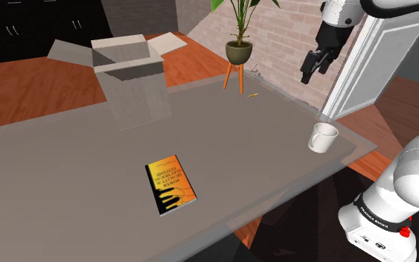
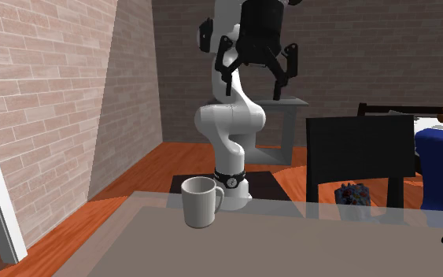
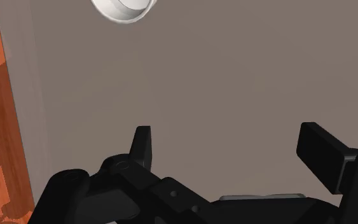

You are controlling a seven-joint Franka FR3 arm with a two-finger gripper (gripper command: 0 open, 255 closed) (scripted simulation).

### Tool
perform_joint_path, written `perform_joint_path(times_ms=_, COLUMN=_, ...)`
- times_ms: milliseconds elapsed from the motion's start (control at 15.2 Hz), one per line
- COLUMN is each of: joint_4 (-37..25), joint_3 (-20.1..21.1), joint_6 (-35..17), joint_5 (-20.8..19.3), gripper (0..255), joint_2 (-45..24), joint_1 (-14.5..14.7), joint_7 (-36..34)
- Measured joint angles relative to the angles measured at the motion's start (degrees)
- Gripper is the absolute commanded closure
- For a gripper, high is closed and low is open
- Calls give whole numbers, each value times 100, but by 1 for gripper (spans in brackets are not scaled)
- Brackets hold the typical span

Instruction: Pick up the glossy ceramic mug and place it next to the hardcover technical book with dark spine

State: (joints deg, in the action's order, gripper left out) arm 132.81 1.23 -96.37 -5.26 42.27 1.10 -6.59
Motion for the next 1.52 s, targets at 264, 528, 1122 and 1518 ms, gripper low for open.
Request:
perform_joint_path(times_ms=264, joint_4=389, joint_3=-202, joint_6=-210, joint_5=-40, gripper=0, joint_2=166, joint_1=-48, joint_7=166)
perform_joint_path(times_ms=528, joint_4=1108, joint_3=-626, joint_6=-577, joint_5=-171, gripper=0, joint_2=488, joint_1=-179, joint_7=518)
perform_joint_path(times_ms=1122, joint_4=2502, joint_3=-1708, joint_6=-1520, joint_5=-669, gripper=0, joint_2=832, joint_1=-676, joint_7=1383)
perform_joint_path(times_ms=1518, joint_4=3122, joint_3=-2489, joint_6=-2221, joint_5=-1096, gripper=0, joint_2=639, joint_1=-1082, joint_7=1984)
